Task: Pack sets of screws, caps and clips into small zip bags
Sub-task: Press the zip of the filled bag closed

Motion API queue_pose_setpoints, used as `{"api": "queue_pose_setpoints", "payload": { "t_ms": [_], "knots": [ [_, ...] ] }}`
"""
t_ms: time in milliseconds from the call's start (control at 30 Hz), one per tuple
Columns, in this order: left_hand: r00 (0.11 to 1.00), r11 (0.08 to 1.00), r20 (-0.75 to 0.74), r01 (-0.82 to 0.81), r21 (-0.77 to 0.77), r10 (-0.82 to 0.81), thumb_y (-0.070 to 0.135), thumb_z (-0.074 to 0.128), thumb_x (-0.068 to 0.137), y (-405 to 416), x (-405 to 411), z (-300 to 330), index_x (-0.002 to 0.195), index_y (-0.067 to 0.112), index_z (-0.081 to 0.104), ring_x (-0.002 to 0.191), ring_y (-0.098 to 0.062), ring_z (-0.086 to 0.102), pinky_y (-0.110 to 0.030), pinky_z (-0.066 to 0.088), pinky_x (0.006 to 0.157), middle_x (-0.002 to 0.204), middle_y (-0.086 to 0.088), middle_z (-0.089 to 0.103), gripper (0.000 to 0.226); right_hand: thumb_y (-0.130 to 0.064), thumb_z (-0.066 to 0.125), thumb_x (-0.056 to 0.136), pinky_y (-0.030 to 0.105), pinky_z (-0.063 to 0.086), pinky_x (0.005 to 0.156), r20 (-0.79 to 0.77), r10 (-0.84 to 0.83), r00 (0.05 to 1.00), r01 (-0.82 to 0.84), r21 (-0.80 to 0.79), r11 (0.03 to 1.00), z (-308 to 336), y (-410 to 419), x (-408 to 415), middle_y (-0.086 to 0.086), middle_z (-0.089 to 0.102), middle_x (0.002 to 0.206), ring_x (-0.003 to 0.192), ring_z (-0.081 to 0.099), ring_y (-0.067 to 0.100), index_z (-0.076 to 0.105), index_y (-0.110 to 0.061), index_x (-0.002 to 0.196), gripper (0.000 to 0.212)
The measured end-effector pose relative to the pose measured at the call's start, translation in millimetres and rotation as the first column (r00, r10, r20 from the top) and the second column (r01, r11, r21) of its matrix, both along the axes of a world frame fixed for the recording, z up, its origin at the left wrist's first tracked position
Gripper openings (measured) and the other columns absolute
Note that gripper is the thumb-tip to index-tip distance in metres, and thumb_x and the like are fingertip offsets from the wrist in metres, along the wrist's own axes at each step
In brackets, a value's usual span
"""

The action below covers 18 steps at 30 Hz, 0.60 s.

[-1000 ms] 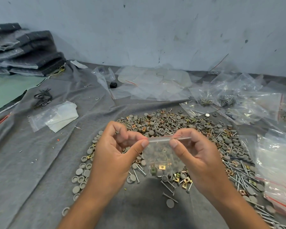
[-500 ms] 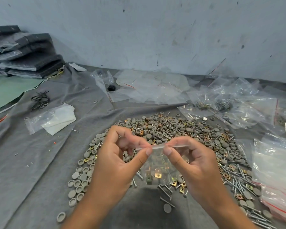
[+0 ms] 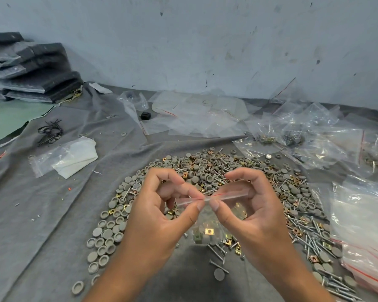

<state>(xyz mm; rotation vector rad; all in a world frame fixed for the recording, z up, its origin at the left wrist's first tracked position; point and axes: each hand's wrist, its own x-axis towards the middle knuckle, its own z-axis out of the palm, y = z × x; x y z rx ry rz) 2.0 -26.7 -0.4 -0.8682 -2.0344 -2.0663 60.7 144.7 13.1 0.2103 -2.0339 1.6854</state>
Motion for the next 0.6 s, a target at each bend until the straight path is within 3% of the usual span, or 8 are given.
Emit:
{"api": "queue_pose_setpoints", "payload": {
  "t_ms": [100,267,467,600],
  "knots": [
    [1.0,1.0,-0.001,-0.001,-0.007,0.001,0.024,0.079,0.085,0.0,1.3,0.1,0.101,0.03,0.048,0.085,-0.025,0.07,-0.028,0.055,0.077,0.094,-0.008,0.074,0.035,-0.033,0.078,0.081,0.028,0.059,0.076,0.0,-0.003,1.0,0.003,0.042,0.999,-1.2,-1.0,0.8,-0.004,0.072,0.097,0.092,0.072,0.02,0.056,-0.04,0.112,0.039],
    [1.0,1.0,0.002,-0.012,-0.029,0.012,0.031,0.079,0.083,-1.4,1.6,0.2,0.097,0.031,0.048,0.085,-0.024,0.07,-0.026,0.054,0.076,0.095,-0.008,0.074,0.034,-0.027,0.076,0.084,0.022,0.057,0.078,-0.065,-0.024,0.998,0.035,0.175,0.984,1.8,-0.7,0.7,-0.012,0.071,0.098,0.094,0.071,0.012,0.054,-0.034,0.117,0.041],
    [0.999,1.0,0.037,-0.028,-0.011,0.028,0.055,0.084,0.072,-1.4,-1.9,-3.2,0.099,0.038,0.052,0.084,-0.029,0.074,-0.049,0.055,0.075,0.093,-0.008,0.078,0.045,-0.024,0.075,0.087,0.015,0.057,0.076,-0.147,-0.048,0.988,0.099,0.361,0.927,5.0,6.5,-1.1,-0.014,0.071,0.092,0.087,0.069,-0.004,0.052,-0.03,0.121,0.041],
    [0.998,0.998,-0.003,-0.057,-0.029,0.057,0.055,0.082,0.076,-0.4,-5.6,-11.5,0.089,0.037,0.046,0.087,-0.027,0.073,-0.033,0.058,0.078,0.092,-0.008,0.077,0.042,-0.023,0.076,0.087,0.013,0.055,0.075,-0.137,-0.039,0.99,0.086,0.359,0.929,4.8,8.2,-0.1,-0.011,0.072,0.09,0.085,0.069,-0.004,0.054,-0.026,0.114,0.034]
  ]
}}
